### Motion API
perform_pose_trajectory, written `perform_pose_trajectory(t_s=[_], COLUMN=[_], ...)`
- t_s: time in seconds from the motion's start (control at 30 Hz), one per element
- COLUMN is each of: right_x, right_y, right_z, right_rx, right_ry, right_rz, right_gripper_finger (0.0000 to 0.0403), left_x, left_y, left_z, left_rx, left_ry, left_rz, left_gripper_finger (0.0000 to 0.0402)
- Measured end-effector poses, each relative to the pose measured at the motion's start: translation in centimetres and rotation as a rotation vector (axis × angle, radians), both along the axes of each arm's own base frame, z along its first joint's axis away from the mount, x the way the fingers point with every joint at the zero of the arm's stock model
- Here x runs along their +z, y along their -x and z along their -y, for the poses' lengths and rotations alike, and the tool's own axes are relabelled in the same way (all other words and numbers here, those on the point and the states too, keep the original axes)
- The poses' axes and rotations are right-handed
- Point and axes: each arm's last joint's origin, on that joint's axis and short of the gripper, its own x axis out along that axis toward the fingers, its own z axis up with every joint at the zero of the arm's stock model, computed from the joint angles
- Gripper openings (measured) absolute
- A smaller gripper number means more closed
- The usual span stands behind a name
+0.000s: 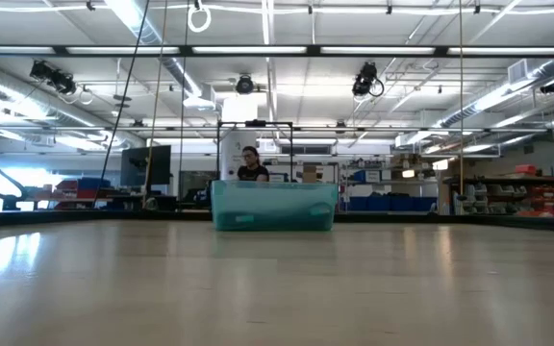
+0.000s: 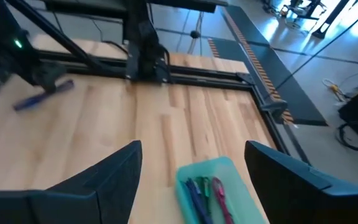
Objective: Pick and place USB-C Cables
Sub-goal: Put the purple charger cable into the green bin
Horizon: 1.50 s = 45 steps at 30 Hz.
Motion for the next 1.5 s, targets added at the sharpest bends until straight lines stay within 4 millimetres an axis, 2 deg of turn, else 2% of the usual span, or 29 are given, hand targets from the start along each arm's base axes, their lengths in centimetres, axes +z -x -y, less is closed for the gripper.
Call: perform_pose_trajectory(t_s=[0.1, 0.23, 0.4, 0.53, 0.67, 0.7, 0.83, 0.93, 1.1, 1.3, 1.4, 1.5], right_x=[0.2, 0.2, -0.2, -0.3, -0.3, -0.3, -0.3, -0.3, -0.4, -1.2, -1.6, -1.8], right_y=[0.4, 0.6, 1.1, 1.3, 1.4, 1.4, 1.5, 1.6, 2.0, 2.8, 3.2, 3.5], right_z=[-0.7, -1.7, -2.7, -3.1, -3.5, -3.6, -3.9, -4.2, -4.7, -5.3, -5.6, -5.8], right_rx=[0.011, 0.008, -0.014, -0.034, -0.036, -0.040, -0.046, -0.037, -0.030, -0.050, -0.064, -0.076], right_ry=[-0.028, -0.034, -0.038, -0.025, -0.040, -0.053, -0.089, -0.090, -0.110, -0.149, -0.173, -0.188], right_rz=[0.010, 0.013, -0.015, -0.023, -0.017, -0.015, -0.008, -0.009, -0.024, -0.106, -0.143, -0.173], right_gripper_finger=[0.0289, 0.0289, 0.0289, 0.0289, 0.0289, 0.0289, 0.0289, 0.0288, 0.0288, 0.0288, 0.0288, 0.0288], left_x=[-1.1, -2.9, -4.2, -4.6, -4.7, -4.7, -4.7, -3.9, -1.4, 1.6, 3.2, 5.1], left_y=[0.3, 1.0, 1.5, 1.4, 0.6, 0.3, -1.0, -2.6, -6.3, -8.8, -9.9, -11.0], left_z=[0.5, 0.1, -0.5, -1.0, -1.4, -1.6, -2.6, -4.0, -8.1, -12.3, -13.6, -14.0], left_rx=[-0.012, 0.012, 0.009, 0.009, -0.002, 0.005, 0.005, 0.011, 0.088, 0.149, 0.151, 0.122], left_ry=[0.012, 0.043, 0.076, 0.088, 0.087, 0.089, 0.101, 0.124, 0.059, 0.102, 0.068, 0.069], left_rz=[0.021, 0.000, -0.014, -0.023, -0.015, -0.016, -0.029, 0.000, 0.208, 0.281, 0.348, 0.410], left_gripper_finger=[0.0254, 0.0237, 0.0209, 0.0148, 0.0036, 0.0022, 0.0020, 0.0020, 0.0019, 0.0019, 0.0019, 0.0018])
